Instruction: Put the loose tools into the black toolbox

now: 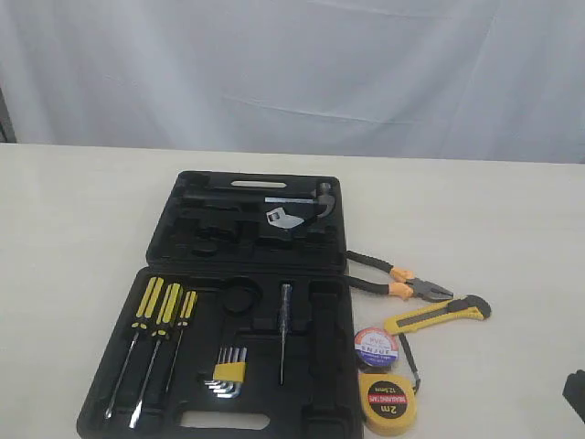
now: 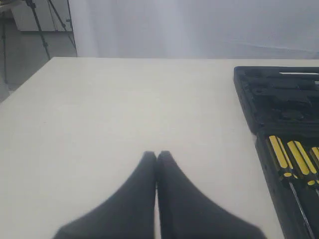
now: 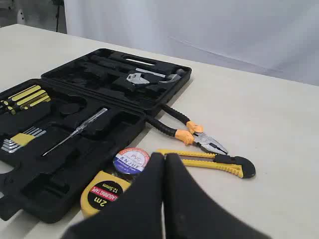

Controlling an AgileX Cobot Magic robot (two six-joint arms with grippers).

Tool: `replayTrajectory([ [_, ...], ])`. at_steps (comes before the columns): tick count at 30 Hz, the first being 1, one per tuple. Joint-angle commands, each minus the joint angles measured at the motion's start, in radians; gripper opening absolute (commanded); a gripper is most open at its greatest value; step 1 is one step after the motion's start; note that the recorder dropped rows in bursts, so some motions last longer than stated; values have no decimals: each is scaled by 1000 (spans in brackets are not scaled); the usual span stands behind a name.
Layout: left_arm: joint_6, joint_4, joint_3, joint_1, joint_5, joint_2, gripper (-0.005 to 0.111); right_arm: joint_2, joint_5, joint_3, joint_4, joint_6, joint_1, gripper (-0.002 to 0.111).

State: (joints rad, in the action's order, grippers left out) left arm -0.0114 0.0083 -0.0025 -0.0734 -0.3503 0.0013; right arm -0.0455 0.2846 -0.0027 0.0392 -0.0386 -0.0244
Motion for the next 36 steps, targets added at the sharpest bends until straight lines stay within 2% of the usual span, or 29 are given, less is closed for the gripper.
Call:
replayTrajectory([
  [1,4,-8,3,5,8,-1,0,5,-3,3,4,0,6,-1],
  [8,4,-8,3,5,8,-1,0,5,-7,3,4,-14,6,-1],
  [10,4,-8,3,5,8,-1,0,5,-75,3,0,-37,6,-1],
  [14,4,-8,3,5,8,-1,0,5,-389,3,85,16,6,-1],
  [18,4,-8,3,5,8,-1,0,5,-469,3,183,80,6,-1],
  [21,4,-8,3,5,8,-1,0,-9,-356,-16,183,129,6,-1],
  [26,4,-8,3,5,8,-1,0,-136,-77,-219,185,169,6,-1],
  [30,4,-8,3,5,8,-1,0,-348,183,-492,148,157,6,-1],
  [36,4,-8,3,5,8,-1,0,-795,509,-842,67,153,6,-1],
])
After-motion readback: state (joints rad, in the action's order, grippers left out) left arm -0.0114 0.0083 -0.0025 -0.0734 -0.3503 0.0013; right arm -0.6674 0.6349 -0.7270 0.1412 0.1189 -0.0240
